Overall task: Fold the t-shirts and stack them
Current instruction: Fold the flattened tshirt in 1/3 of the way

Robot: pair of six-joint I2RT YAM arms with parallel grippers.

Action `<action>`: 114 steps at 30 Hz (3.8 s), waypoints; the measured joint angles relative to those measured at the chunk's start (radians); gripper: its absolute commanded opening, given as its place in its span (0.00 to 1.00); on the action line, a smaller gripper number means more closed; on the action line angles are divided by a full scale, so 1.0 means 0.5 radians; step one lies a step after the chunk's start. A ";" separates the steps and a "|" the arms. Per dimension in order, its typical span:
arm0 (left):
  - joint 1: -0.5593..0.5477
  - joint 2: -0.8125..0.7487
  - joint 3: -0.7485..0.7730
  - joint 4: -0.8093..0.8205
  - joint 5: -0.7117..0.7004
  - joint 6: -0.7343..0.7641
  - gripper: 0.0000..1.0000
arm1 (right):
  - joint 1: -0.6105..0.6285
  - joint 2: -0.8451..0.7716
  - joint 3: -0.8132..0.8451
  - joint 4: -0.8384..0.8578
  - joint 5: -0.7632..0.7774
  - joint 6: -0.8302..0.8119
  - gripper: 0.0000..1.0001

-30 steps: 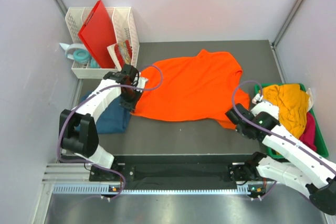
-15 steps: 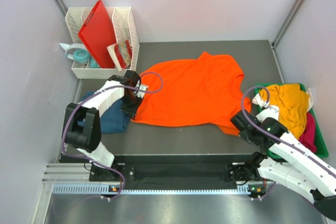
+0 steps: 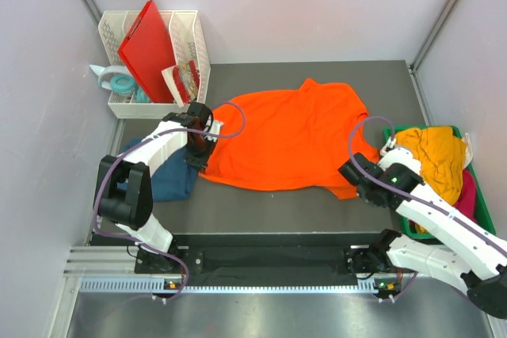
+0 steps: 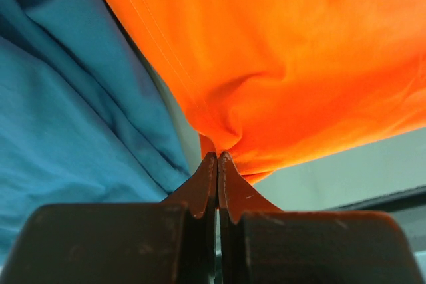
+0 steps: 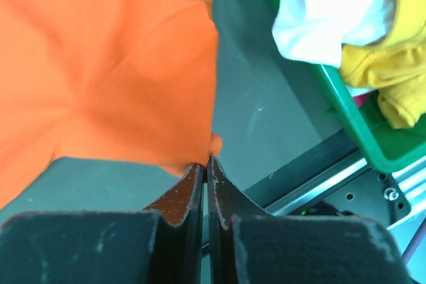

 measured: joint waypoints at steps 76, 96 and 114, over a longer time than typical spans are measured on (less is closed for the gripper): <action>0.034 0.798 0.600 0.666 -0.531 -0.226 0.00 | -1.083 1.704 0.549 1.780 -0.098 -1.533 0.00; 0.061 0.808 0.675 0.709 -0.592 -0.195 0.98 | -1.096 1.857 0.664 1.846 -0.158 -1.566 0.99; -0.088 0.179 0.283 0.831 -0.105 -0.274 0.97 | -0.488 1.075 0.230 1.678 -0.249 -1.298 0.42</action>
